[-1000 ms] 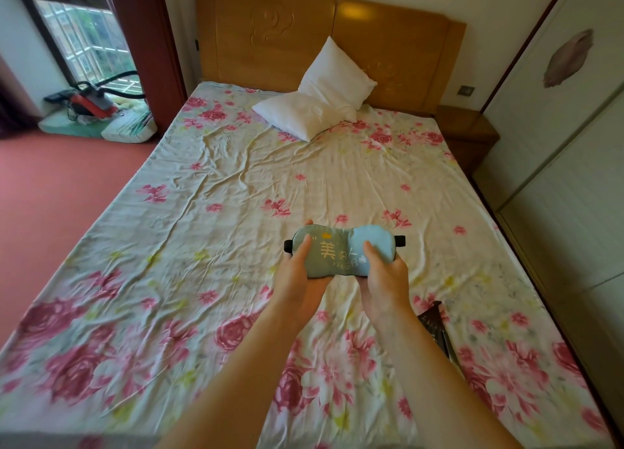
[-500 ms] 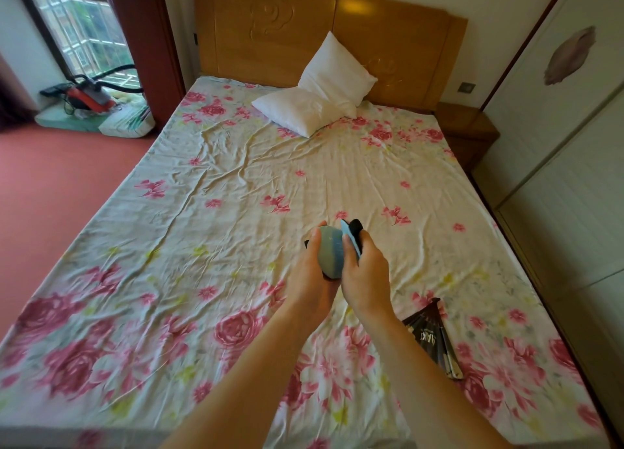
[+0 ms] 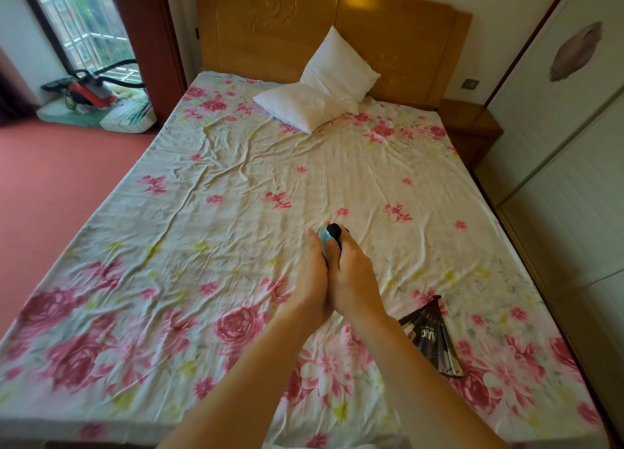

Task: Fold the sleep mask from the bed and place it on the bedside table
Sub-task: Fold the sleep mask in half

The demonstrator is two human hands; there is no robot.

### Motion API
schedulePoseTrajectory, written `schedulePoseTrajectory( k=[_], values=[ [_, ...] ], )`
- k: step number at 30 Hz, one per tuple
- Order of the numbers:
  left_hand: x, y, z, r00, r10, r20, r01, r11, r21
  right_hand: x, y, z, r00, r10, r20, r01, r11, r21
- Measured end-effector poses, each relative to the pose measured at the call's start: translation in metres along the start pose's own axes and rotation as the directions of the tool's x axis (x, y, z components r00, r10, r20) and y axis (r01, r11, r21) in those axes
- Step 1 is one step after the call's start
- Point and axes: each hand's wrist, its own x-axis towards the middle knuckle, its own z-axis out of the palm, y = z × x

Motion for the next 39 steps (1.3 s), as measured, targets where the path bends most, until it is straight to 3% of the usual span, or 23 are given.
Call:
schedulePoseTrajectory(
  k=[5,8,10,11,13,16,19,22,29,33,39],
  values=[
    [-0.003,0.002,-0.001,0.996,0.007,0.093,0.004,0.993,-0.118,0.000,0.000,0.002,0.971,0.070,0.228,-0.077,0.997,0.022],
    [-0.002,0.003,-0.003,0.991,0.041,0.125,-0.029,0.995,-0.099,-0.001,-0.004,0.000,0.943,0.105,0.317,-0.170,0.968,0.185],
    [0.003,0.004,-0.006,0.997,0.071,0.036,-0.069,0.995,-0.069,0.002,-0.004,-0.009,0.922,0.077,0.380,-0.210,0.923,0.322],
    [0.007,0.005,-0.009,0.997,0.068,-0.047,-0.072,0.994,-0.079,0.005,-0.002,-0.015,0.932,0.049,0.358,-0.199,0.898,0.393],
    [0.011,0.010,-0.017,0.988,0.050,-0.149,-0.066,0.993,-0.101,0.009,0.001,-0.027,0.982,0.053,0.179,-0.131,0.878,0.461],
    [0.011,0.016,-0.021,0.986,0.046,-0.163,-0.068,0.989,-0.134,0.017,0.011,-0.040,0.992,0.109,-0.068,-0.080,0.939,0.335],
    [0.007,0.017,-0.016,0.986,0.033,-0.165,-0.056,0.989,-0.139,0.018,0.017,-0.039,0.977,0.212,0.001,-0.198,0.914,0.354],
    [0.004,0.016,-0.013,0.988,0.053,-0.148,-0.070,0.991,-0.112,0.014,0.019,-0.031,0.984,0.178,0.021,-0.175,0.926,0.335],
    [-0.001,0.019,-0.015,0.986,0.131,-0.101,-0.103,0.963,0.248,0.017,0.019,-0.033,0.973,0.233,-0.007,-0.218,0.921,0.323],
    [-0.004,0.019,-0.014,0.988,0.154,0.027,-0.155,0.939,0.306,0.017,0.017,-0.035,0.960,0.278,-0.033,-0.249,0.902,0.352],
    [0.001,0.011,-0.014,0.986,0.157,0.054,-0.166,0.909,0.382,0.010,0.021,-0.042,0.921,0.388,-0.030,-0.344,0.847,0.404]
  ],
)
